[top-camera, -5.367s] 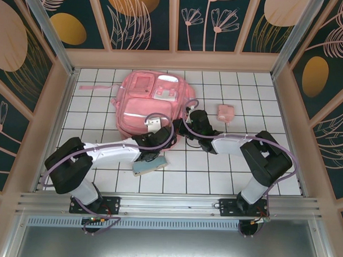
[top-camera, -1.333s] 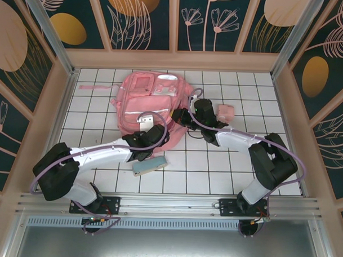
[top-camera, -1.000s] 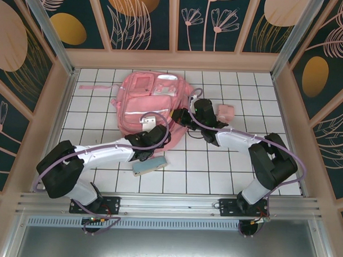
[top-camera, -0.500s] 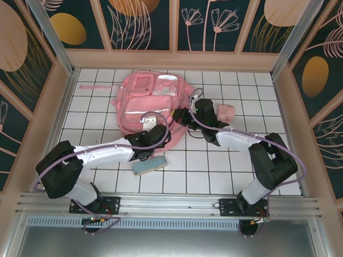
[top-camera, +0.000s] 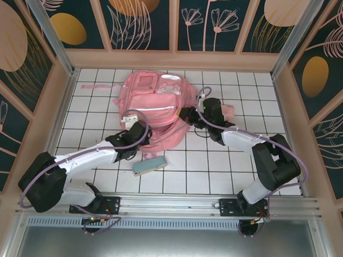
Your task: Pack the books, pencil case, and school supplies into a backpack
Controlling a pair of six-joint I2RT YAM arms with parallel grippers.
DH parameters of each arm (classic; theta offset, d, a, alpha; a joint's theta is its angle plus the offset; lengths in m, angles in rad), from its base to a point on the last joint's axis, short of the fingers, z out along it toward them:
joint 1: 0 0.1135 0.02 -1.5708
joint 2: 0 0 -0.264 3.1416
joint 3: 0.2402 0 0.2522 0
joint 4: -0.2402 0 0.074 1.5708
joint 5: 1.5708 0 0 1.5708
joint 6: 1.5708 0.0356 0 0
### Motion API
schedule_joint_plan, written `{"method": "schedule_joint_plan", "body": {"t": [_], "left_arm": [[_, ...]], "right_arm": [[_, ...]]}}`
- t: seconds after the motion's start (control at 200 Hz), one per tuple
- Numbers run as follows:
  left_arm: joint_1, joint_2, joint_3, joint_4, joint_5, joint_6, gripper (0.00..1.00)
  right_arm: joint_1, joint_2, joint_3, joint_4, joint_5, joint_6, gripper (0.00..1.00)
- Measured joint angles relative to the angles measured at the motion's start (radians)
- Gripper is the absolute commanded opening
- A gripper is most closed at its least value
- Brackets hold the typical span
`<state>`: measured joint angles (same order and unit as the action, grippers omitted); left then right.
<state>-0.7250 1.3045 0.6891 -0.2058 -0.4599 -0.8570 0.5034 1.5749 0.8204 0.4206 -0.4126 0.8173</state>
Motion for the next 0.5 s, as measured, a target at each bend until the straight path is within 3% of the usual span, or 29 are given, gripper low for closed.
{"method": "schedule_joint_plan", "body": {"t": [0.375,0.435,0.5], "left_arm": [[0.077,-0.045,-0.008,-0.008,0.011,0.05,0.0],[0.079,-0.032,-0.005,-0.012,0.01,0.061,0.28],[0.084,-0.025,-0.001,-0.031,0.005,0.077,0.51]], "right_arm": [[-0.018,-0.011,-0.005,0.0,-0.006,0.0,0.0],[-0.018,-0.011,-0.005,0.001,-0.008,-0.003,0.0],[-0.02,-0.011,-0.005,0.001,-0.007,-0.008,0.0]]}}
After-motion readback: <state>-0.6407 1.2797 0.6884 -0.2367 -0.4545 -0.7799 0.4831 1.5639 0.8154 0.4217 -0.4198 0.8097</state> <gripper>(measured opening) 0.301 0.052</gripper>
